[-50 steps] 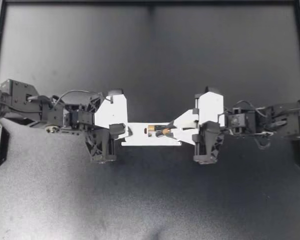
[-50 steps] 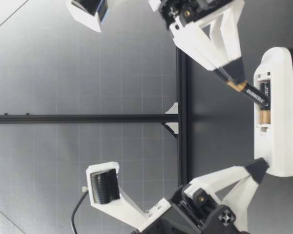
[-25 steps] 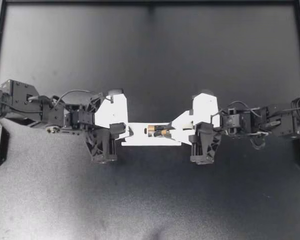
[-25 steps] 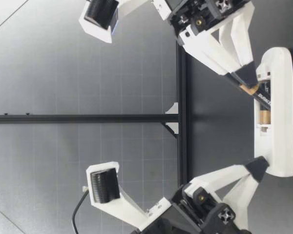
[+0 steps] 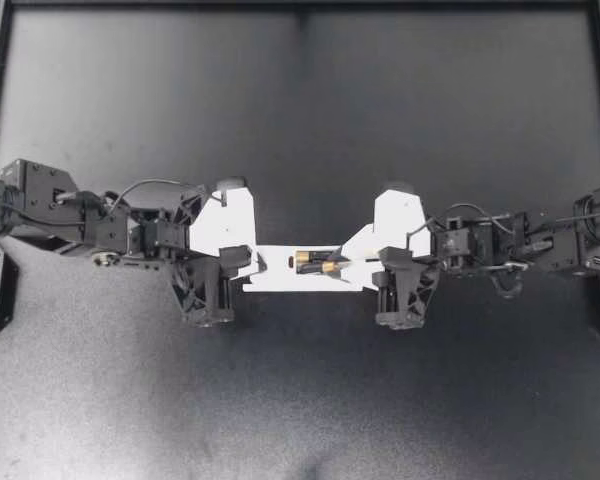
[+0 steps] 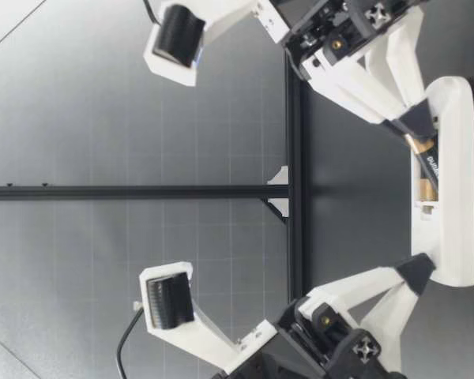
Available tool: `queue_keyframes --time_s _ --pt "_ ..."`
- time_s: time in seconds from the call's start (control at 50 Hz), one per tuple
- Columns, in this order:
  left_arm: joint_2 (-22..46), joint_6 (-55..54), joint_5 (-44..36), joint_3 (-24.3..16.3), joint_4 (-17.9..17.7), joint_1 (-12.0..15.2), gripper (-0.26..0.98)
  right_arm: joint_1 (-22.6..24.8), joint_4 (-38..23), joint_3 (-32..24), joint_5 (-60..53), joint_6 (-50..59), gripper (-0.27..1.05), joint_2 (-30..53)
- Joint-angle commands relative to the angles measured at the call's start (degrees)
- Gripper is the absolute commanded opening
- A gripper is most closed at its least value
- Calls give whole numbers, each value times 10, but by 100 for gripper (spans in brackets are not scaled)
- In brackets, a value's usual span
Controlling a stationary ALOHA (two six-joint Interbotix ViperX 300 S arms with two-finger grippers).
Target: Place the battery into the slot of the remote controller.
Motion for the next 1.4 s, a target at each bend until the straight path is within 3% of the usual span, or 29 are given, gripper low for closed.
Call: queue_keyframes --time_s 0.0,0.22,0.5,0.74,0.98,1.18,1.38 --pt "-10 -1 2 -3 0 2 -15 -4 -1 -14 25 0 6 -21" --pt "-11 -1 2 -3 0 3 -15 -4 -3 -27 86 0 12 -42" --pt "-11 -1 2 -3 0 2 -15 11 -3 -51 118 8 45 -56" --pt "-11 -4 2 -3 -1 2 -15 23 31 -49 120 45 46 -77" --pt "-11 -4 2 -3 -13 2 -15 23 104 -17 53 250 42 -118" --pt "-11 -5 2 -3 -19 2 -15 22 129 11 42 498 21 -142" --pt "-11 -4 2 -4 -19 2 -15 22 129 25 57 621 2 -138"
